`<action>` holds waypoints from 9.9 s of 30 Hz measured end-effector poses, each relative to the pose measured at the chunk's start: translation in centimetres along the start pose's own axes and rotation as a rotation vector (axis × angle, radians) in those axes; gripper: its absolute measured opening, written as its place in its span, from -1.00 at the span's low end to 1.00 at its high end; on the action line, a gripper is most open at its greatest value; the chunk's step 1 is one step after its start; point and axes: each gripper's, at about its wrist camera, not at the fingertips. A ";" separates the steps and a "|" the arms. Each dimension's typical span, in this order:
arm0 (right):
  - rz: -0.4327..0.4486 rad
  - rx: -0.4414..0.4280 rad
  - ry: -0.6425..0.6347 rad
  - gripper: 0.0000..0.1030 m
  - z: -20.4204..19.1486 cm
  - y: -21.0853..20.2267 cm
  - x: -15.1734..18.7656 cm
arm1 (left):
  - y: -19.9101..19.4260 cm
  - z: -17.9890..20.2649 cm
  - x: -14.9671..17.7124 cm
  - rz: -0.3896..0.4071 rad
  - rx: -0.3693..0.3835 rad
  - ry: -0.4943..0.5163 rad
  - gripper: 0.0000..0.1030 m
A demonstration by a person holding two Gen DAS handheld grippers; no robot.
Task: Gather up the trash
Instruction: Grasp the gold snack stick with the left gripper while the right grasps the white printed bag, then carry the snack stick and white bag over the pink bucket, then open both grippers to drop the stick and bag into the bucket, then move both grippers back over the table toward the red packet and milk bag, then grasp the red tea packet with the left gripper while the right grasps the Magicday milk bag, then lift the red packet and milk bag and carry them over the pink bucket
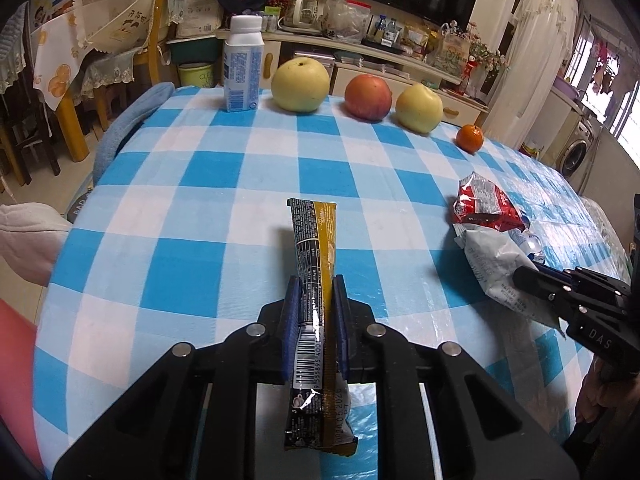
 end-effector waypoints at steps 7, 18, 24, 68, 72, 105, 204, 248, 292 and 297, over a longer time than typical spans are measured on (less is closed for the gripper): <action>0.037 -0.001 0.005 -0.72 -0.6 -1.0 0.2 | -1.8 -1.0 0.3 0.037 0.012 -0.009 -0.66; 0.123 -0.030 0.006 -0.73 -3.3 -3.8 0.1 | -4.7 -2.7 0.8 0.100 0.040 -0.041 -0.66; 0.165 -0.101 -0.002 -0.73 -6.0 -5.3 -0.5 | -6.4 -3.9 1.2 0.141 0.050 -0.066 -0.66; 0.041 -0.404 -0.298 0.58 -37.5 1.3 -4.4 | -19.3 -29.3 11.3 0.439 -0.363 -0.835 0.66; 0.065 -0.305 -0.283 0.70 -34.9 0.9 -3.7 | -18.8 -27.2 10.0 0.420 -0.388 -0.740 0.78; 0.121 -0.056 -0.180 0.81 -19.6 -3.2 2.9 | -12.2 -12.5 4.3 0.275 -0.450 -0.283 0.84; -0.107 0.177 0.266 0.81 13.1 1.7 -0.2 | 10.1 20.6 -11.5 -0.130 0.078 0.292 0.85; -0.051 0.168 0.255 0.10 12.8 1.7 -0.5 | 5.2 12.0 -2.7 -0.064 0.072 0.146 0.59; -0.021 -0.027 -0.054 0.10 -3.7 -0.3 1.2 | -8.5 -6.1 4.0 0.140 -0.276 -0.191 0.60; -0.023 -0.068 -0.105 0.10 -7.3 -0.3 0.8 | -9.6 -8.1 4.2 0.157 -0.327 -0.229 0.61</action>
Point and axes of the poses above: each gripper's, at about its wrist camera, not at the fingertips, and y roughly the way its jaws point, z to its right, x to its underside, and after that the axes turned 14 degrees about -z, right-handed
